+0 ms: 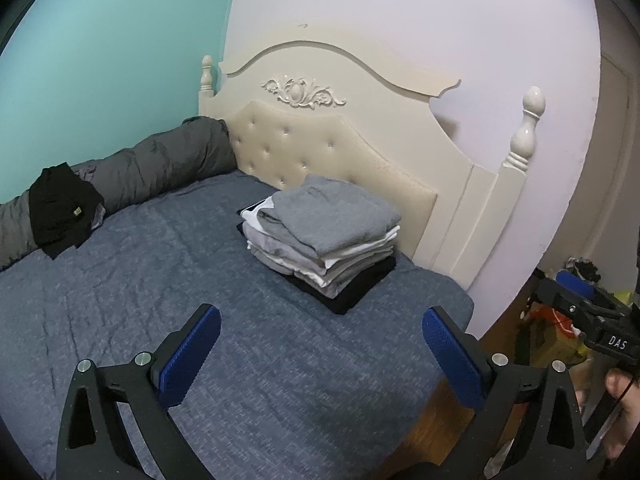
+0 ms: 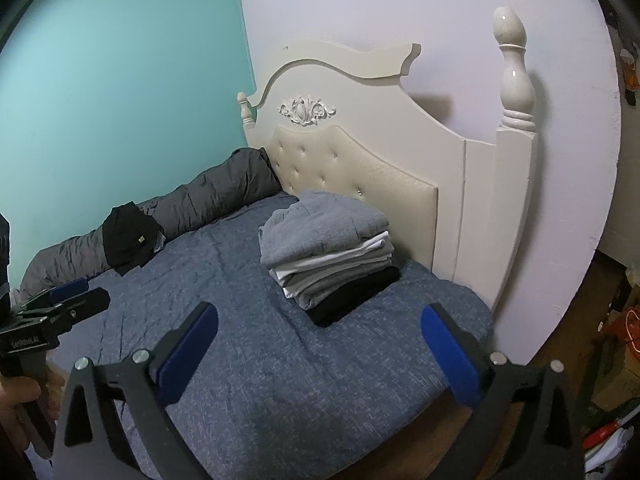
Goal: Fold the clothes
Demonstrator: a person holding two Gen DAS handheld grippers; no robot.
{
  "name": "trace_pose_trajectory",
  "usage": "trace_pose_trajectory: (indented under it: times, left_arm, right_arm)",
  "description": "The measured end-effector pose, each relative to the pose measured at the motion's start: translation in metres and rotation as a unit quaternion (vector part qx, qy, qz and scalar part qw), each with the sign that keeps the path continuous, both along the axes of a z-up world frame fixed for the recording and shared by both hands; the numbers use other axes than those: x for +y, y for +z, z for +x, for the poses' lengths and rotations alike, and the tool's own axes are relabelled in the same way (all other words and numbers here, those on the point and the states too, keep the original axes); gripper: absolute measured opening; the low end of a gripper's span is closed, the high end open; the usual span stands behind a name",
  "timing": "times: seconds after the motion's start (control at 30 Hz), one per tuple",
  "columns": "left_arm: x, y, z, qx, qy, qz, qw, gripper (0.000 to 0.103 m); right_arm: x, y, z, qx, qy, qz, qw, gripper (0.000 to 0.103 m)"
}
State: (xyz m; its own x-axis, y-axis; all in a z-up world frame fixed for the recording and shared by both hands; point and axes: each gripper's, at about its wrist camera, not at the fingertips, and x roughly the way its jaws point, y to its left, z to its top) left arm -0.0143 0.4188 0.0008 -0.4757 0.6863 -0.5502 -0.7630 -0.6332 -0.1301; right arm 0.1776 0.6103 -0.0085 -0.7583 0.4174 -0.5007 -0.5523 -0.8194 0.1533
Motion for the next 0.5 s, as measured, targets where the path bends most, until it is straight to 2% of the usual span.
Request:
trace_pose_trajectory:
  times: [0.5]
  left_arm:
    - [-0.020, 0.001, 0.022, -0.006, -0.011, 0.009, 0.9999, 0.103]
  right_arm:
    - [-0.020, -0.002, 0.022, 0.004, -0.004, 0.007, 1.000, 0.102]
